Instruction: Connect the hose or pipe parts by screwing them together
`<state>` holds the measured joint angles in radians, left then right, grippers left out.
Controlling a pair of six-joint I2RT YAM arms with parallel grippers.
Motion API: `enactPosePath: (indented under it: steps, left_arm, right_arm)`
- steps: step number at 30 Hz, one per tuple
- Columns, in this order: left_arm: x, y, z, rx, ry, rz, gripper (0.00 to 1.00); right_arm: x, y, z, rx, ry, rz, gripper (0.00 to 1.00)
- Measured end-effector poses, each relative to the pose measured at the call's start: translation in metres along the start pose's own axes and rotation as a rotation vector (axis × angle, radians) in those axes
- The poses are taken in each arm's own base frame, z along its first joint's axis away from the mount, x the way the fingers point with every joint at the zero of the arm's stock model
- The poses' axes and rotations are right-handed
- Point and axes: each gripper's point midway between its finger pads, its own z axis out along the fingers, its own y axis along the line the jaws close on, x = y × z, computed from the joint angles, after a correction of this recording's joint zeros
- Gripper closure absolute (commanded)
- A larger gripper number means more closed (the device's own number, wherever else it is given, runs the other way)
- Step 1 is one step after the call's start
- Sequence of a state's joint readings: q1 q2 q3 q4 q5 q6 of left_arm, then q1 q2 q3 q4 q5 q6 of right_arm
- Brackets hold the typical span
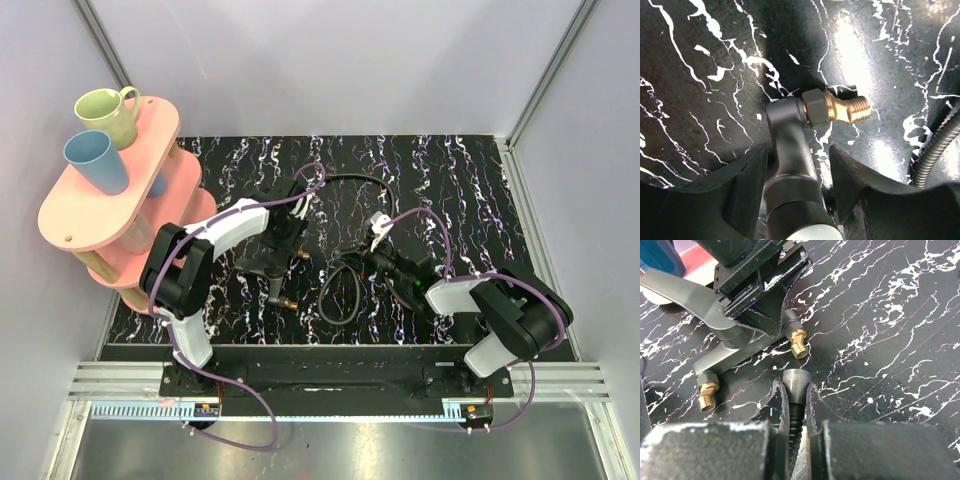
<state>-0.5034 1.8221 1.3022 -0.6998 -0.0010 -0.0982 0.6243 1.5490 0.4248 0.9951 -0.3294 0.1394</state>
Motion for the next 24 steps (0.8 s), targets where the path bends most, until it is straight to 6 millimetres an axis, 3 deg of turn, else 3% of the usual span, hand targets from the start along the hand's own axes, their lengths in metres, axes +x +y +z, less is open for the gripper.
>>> enactPosePath:
  steps: [9, 13, 16, 17, 18, 24]
  left_arm:
    - [0.01, 0.01, 0.013, -0.064, 0.047, 0.011, 0.48]
    - [0.012, 0.01, 0.02, -0.064, 0.059, 0.019, 0.55]
    - [0.012, 0.01, 0.021, -0.06, 0.062, 0.017, 0.79]
    - [0.013, 0.009, 0.02, -0.057, 0.065, 0.016, 0.96]
    - [0.013, 0.009, 0.02, -0.054, 0.066, 0.027, 1.0]
    - [0.012, 0.007, 0.019, -0.035, 0.063, 0.033, 1.0]
  right_arm:
    - [0.0, -0.002, 0.0, 0.006, -0.001, -0.006, 1.0]
    - [0.0, -0.002, 0.0, 0.008, 0.0, -0.011, 1.0]
    - [0.0, -0.002, 0.0, 0.008, 0.0, -0.015, 1.0]
    - [0.0, -0.003, 0.0, 0.008, 0.0, -0.019, 1.0]
    - [0.0, -0.003, 0.0, 0.009, 0.0, -0.022, 1.0]
    - [0.008, -0.004, 0.0, -0.001, 0.043, -0.068, 1.0]
